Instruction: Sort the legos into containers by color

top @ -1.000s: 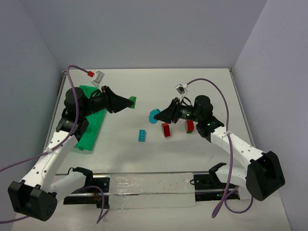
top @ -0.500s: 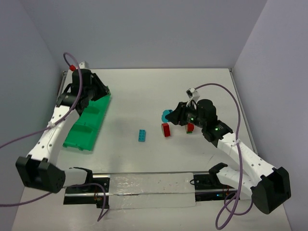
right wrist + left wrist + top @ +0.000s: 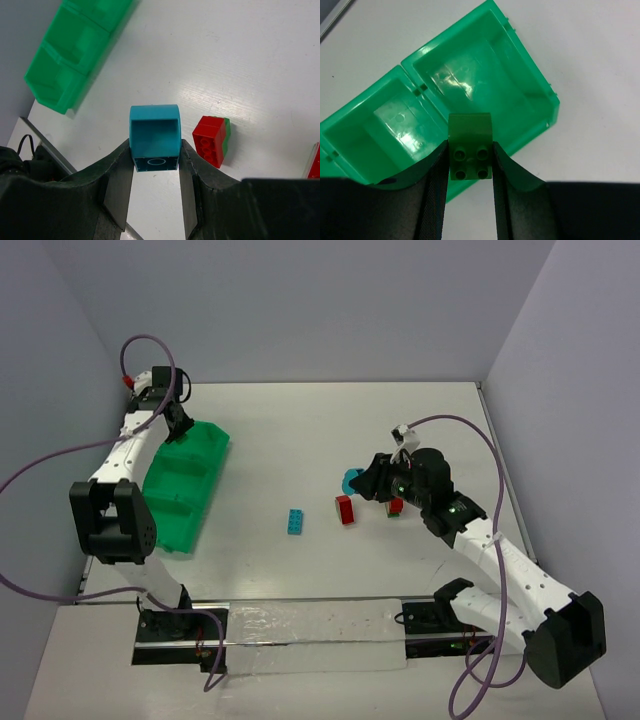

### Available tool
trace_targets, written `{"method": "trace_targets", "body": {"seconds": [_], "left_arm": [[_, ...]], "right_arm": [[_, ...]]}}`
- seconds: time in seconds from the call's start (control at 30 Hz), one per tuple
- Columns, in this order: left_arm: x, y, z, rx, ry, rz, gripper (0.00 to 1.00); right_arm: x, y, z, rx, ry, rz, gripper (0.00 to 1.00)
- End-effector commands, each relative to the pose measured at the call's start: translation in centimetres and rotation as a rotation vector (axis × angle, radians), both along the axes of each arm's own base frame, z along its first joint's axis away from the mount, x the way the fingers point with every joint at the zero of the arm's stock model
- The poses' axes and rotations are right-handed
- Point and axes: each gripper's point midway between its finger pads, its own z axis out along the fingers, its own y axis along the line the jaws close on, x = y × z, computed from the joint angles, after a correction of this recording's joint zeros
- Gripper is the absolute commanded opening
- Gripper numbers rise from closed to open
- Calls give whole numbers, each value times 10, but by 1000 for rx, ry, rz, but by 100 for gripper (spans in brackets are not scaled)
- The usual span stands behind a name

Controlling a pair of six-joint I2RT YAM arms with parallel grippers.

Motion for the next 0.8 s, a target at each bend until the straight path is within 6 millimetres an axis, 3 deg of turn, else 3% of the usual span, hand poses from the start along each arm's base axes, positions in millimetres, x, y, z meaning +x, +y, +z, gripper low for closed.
{"method": "trace_targets", "body": {"seconds": [0.0,0.13,0.27,0.33,0.37,0.5,0.67,0.77], "left_arm": [[35,13,2,40,-35,10,0],[49,17,-10,63,5,21,3],[56,23,-19,93,35,34,28],[56,21,-17,96,36,20,49],[55,21,-16,96,33,14,65],[47,17,2,89,-4,-9,86],[18,2,51,74,-107,-61,87],[-2,-36,71,34,-176,-207,85]], "right_arm": [[5,-1,-1,-10,-18,-12,2],[8,-1,-5,-18,-8,-15,5],[10,-1,-8,-34,-4,-14,7],[12,-1,-10,-45,1,-16,8],[13,-2,-12,-49,6,-18,9],[14,-2,-12,-54,8,-25,11],[14,-2,-7,-39,8,-30,11],[11,2,0,-20,2,-12,12]]}}
